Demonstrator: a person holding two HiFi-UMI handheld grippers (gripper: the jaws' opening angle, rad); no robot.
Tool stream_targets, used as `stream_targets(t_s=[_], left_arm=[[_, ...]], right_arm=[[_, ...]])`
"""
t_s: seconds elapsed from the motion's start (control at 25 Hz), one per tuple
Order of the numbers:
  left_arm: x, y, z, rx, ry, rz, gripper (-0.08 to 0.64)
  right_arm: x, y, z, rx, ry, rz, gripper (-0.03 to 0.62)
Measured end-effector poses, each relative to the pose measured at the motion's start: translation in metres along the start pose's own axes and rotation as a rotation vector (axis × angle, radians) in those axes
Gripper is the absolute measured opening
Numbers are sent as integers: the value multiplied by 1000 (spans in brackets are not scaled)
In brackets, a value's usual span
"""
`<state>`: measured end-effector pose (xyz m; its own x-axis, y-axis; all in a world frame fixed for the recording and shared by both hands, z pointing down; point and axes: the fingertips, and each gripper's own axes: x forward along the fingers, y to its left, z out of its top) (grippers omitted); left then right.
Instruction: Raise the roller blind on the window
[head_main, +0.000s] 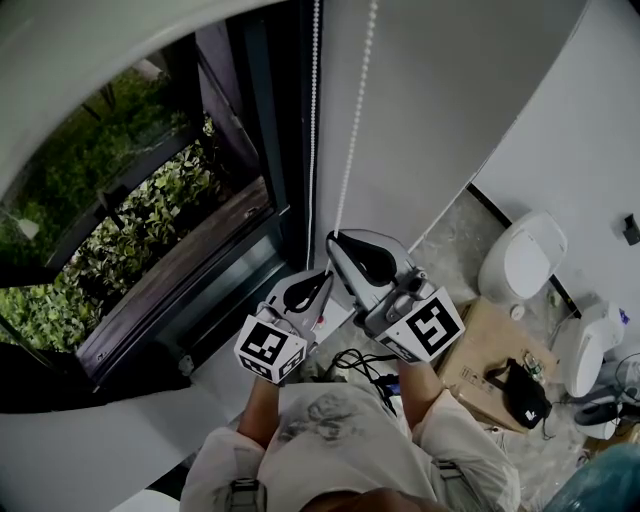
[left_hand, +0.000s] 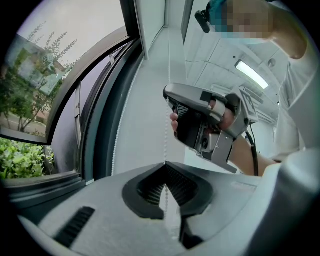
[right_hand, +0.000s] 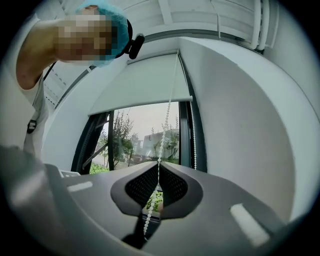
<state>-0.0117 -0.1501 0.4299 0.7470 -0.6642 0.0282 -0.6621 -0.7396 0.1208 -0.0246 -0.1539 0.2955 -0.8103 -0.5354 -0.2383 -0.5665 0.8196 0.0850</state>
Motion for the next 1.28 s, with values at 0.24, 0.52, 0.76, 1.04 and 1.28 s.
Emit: stream_targets(t_s=[0.24,0.52,0.76,1.04,1.28], left_arm=[[0,-3,-5,-13,2,-6,12],[-2,2,-30,-35,48,16,12],[-4,4,-45,-40,78,20,12],[-4,5,-68,-55,118,19,12],[-6,6,-88,-67,146,22,12]], right_arm=[[-3,2,-4,-27,-16,-26,11],[-6,5,-24,-10,8,-37,11],[-11,8,-42,-21,43,-54,11],[-17,12,-64,-8,89,-68,11],[-21,15,-83,-4,130,-75,11]])
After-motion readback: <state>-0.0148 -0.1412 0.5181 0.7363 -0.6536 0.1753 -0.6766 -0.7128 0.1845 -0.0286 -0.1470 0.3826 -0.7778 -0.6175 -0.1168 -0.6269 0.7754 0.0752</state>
